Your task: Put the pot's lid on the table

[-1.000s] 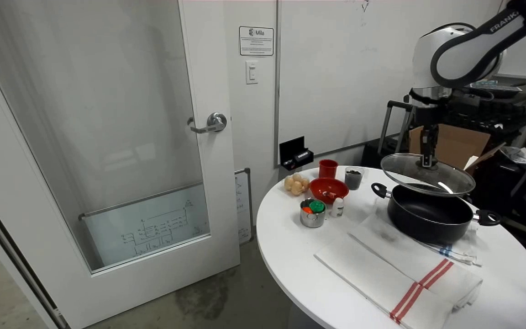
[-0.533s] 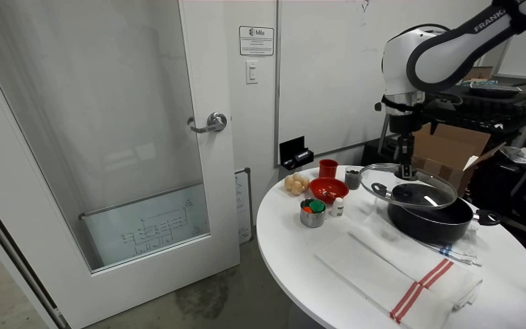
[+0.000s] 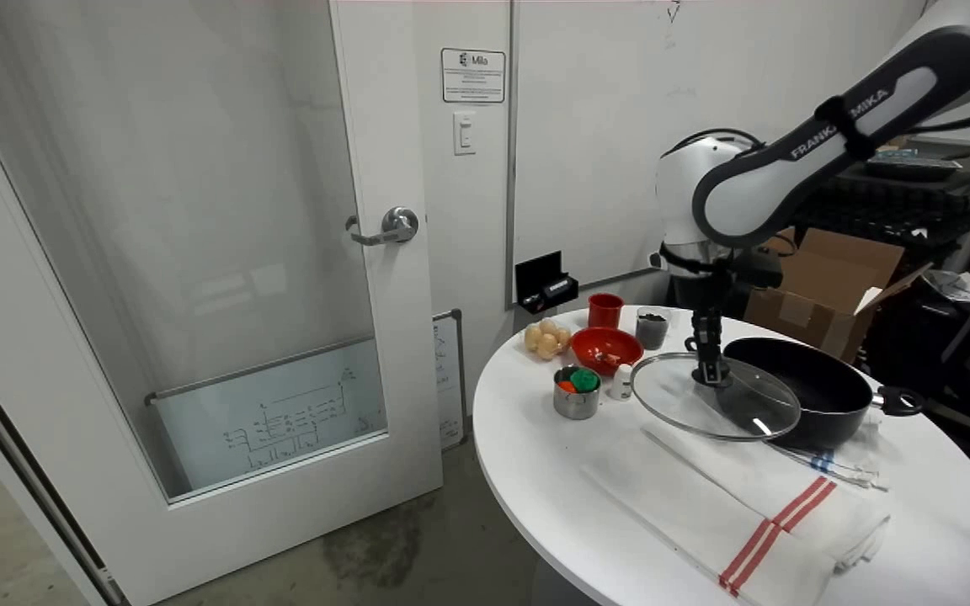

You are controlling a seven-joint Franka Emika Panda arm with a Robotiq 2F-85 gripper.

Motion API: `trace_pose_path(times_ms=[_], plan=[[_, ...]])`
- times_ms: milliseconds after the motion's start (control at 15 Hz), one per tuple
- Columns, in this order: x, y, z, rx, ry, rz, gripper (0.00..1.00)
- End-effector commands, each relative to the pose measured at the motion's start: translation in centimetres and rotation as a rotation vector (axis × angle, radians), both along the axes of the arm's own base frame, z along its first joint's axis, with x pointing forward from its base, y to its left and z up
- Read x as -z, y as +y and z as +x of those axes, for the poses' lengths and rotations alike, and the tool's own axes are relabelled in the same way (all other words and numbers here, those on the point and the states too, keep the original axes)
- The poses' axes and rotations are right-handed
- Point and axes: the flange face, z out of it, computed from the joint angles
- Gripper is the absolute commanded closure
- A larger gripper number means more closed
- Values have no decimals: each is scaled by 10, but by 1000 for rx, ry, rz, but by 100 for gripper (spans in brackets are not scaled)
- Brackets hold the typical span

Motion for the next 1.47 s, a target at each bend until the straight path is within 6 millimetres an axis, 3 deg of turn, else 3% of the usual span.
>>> trace_pose_path(times_ms=[0, 333, 867, 1400], plan=[[38, 11, 19, 2, 9, -17, 75], [80, 28, 22, 2, 21, -12, 75], [127, 26, 15, 31, 8, -15, 75], [127, 23, 14, 46, 13, 3, 75]])
